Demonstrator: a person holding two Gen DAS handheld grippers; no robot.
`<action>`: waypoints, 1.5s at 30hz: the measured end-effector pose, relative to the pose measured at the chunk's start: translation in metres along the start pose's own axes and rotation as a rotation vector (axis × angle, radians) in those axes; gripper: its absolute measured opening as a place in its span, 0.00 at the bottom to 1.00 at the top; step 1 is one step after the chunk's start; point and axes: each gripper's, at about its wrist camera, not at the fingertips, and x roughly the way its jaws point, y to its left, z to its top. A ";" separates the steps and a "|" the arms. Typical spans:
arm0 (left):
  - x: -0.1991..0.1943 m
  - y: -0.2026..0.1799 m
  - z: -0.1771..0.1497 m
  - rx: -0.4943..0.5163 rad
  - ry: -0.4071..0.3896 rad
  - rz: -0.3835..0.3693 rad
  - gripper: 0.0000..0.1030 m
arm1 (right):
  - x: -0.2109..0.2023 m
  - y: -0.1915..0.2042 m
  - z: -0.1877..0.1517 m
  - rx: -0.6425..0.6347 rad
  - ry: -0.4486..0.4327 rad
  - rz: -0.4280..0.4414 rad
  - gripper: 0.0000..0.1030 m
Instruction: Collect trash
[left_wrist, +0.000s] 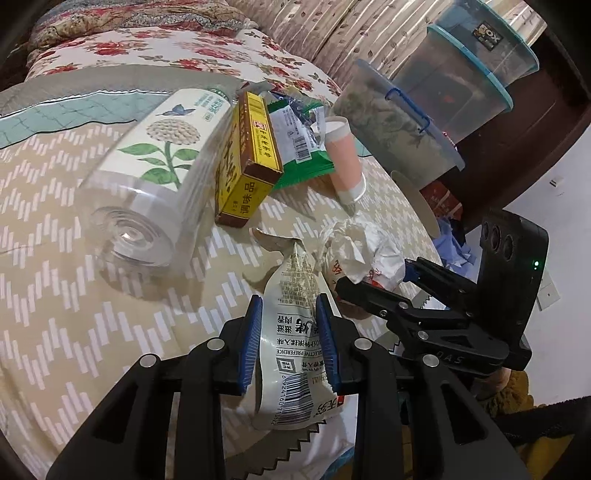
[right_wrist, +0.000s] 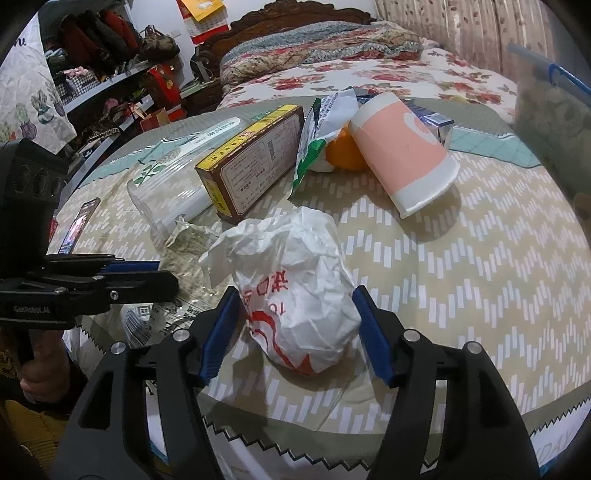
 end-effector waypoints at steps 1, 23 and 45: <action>-0.001 0.001 -0.001 -0.002 -0.001 0.000 0.27 | 0.000 0.000 0.000 -0.001 -0.001 -0.002 0.63; -0.005 0.007 -0.003 -0.021 0.007 0.004 0.27 | -0.039 0.005 0.008 -0.030 -0.180 -0.006 0.73; -0.006 0.009 -0.008 -0.029 0.010 0.004 0.27 | -0.041 0.031 0.002 -0.170 -0.186 0.008 0.40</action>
